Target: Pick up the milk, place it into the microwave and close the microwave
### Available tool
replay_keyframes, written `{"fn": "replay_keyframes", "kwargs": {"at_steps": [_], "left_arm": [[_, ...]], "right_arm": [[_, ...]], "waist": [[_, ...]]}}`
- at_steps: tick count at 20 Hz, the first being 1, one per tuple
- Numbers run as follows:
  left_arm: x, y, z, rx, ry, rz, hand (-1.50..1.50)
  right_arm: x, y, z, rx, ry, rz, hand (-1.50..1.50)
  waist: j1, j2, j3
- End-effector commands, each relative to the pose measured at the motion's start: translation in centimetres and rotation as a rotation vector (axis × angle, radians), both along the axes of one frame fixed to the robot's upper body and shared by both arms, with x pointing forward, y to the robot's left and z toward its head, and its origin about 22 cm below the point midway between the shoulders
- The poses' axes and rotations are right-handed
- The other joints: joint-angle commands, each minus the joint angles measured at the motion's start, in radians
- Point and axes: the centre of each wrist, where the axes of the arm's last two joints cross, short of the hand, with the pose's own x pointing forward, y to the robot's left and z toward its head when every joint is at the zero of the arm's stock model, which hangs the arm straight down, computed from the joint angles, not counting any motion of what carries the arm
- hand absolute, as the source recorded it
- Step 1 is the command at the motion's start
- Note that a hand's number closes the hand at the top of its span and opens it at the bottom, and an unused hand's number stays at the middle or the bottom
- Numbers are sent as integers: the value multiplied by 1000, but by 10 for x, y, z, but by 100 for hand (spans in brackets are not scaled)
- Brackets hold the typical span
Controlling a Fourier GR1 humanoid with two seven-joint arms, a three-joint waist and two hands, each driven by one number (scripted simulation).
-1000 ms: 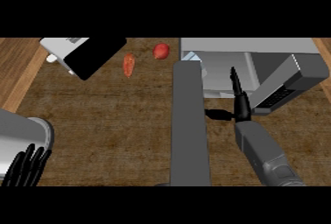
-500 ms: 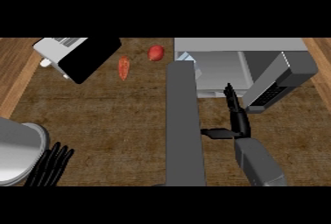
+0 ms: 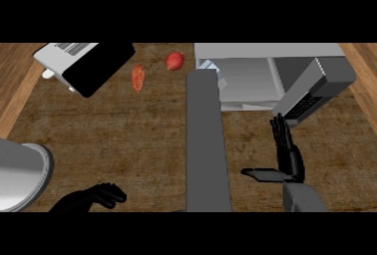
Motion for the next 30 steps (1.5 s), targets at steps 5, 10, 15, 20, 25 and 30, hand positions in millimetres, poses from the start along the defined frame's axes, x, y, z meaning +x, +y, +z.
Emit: {"fn": "replay_keyframes", "kwargs": {"at_steps": [5,10,15,20,25,30], "left_arm": [[38,-39,15,95,-6,-110,150],[68,-86,-1,162,-35,-94,150],[98,-123,11,216,-66,-192,150],[114,-169,-16,321,-141,-251,150],[115,-211,-14,381,-58,-272,150],[135,-224,-21,429,9,-296,150]], "right_arm": [[-50,-38,32,64,-38,-7,150],[-77,-65,52,90,-50,-64,-150],[-102,-80,69,71,-70,-87,-150],[-81,-94,85,11,-95,-57,-150],[-92,-105,111,39,-146,-32,-150],[-69,-99,134,37,-179,37,-150]], "waist": [[4,4,0],[5,7,0],[2,8,1],[1,12,1],[-24,12,0],[-43,20,0]]}}
